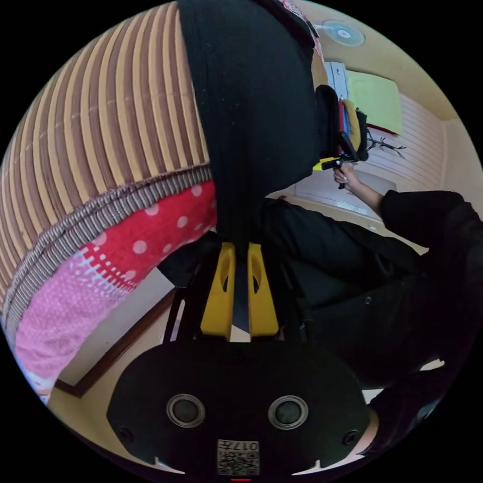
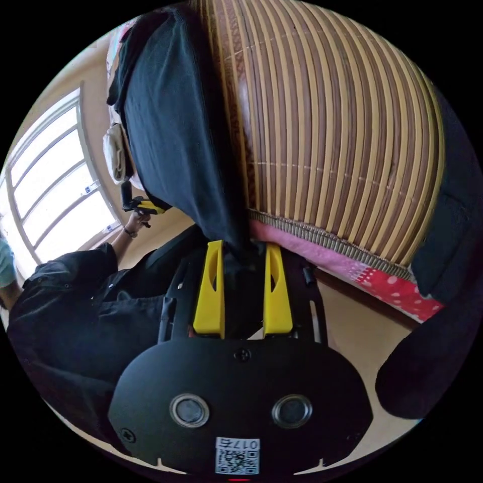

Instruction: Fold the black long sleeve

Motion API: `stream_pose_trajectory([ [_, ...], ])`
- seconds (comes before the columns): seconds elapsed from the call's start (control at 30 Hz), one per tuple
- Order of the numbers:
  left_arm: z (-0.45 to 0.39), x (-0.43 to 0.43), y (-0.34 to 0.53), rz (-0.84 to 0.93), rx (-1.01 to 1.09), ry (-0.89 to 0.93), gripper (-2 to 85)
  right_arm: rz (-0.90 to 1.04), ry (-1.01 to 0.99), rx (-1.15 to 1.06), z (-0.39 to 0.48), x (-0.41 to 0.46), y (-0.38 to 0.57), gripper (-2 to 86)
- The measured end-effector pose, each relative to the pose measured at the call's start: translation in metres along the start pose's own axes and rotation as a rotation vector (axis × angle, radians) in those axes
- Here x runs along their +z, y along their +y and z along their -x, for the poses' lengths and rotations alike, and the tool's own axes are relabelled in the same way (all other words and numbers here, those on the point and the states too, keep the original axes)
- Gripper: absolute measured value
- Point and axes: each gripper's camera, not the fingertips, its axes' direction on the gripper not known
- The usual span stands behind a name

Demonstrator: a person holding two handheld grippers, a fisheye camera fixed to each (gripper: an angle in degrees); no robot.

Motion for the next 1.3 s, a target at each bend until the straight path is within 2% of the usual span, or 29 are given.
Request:
stream_pose_trajectory([
  [0.07,-0.003,-0.013,0.01,0.005,0.021,0.054,4.1,-0.012,-0.153,-0.047,-0.011,-0.019,0.007,11.8],
  [0.3,-0.022,-0.058,0.051,-0.047,0.06,0.243,3.9,0.012,-0.321,-0.071,-0.029,-0.048,0.016,4.3],
  [0.4,-0.04,-0.077,0.084,-0.108,0.074,0.338,3.8,0.0,-0.401,-0.1,-0.024,-0.069,0.05,3.8],
  [0.47,-0.057,-0.085,0.111,-0.152,0.084,0.413,3.7,-0.061,-0.562,-0.126,-0.02,-0.091,0.096,3.5],
  [0.57,-0.089,-0.099,0.155,-0.323,0.16,0.649,3.8,-0.257,-0.809,-0.212,-0.003,-0.126,0.146,3.1],
  [0.63,-0.1,-0.122,0.169,-0.61,0.238,0.791,3.8,-0.375,-0.883,-0.29,0.014,-0.144,0.153,2.9],
  [0.67,-0.1,-0.127,0.168,-0.678,0.251,0.806,3.9,-0.446,-0.897,-0.315,0.021,-0.154,0.146,2.8],
  [0.73,-0.089,-0.14,0.141,-0.887,0.248,0.8,4.0,-0.555,-0.899,-0.292,0.023,-0.163,0.121,2.7],
  [0.93,-0.037,-0.158,0.035,-1.181,0.146,0.726,3.9,-0.812,-0.892,-0.224,0.012,-0.189,0.002,2.9],
  [1.07,-0.021,-0.179,-0.025,-1.237,0.111,0.638,3.8,-0.873,-0.83,-0.211,0.02,-0.214,-0.077,3.1],
  [1.13,-0.005,-0.189,-0.06,-1.257,0.027,0.586,3.9,-0.878,-0.799,-0.179,0.022,-0.221,-0.109,3.2],
  [1.3,0.017,-0.188,-0.116,-1.198,-0.147,0.421,7.5,-0.891,-0.599,-0.036,0.032,-0.228,-0.165,4.4],
])
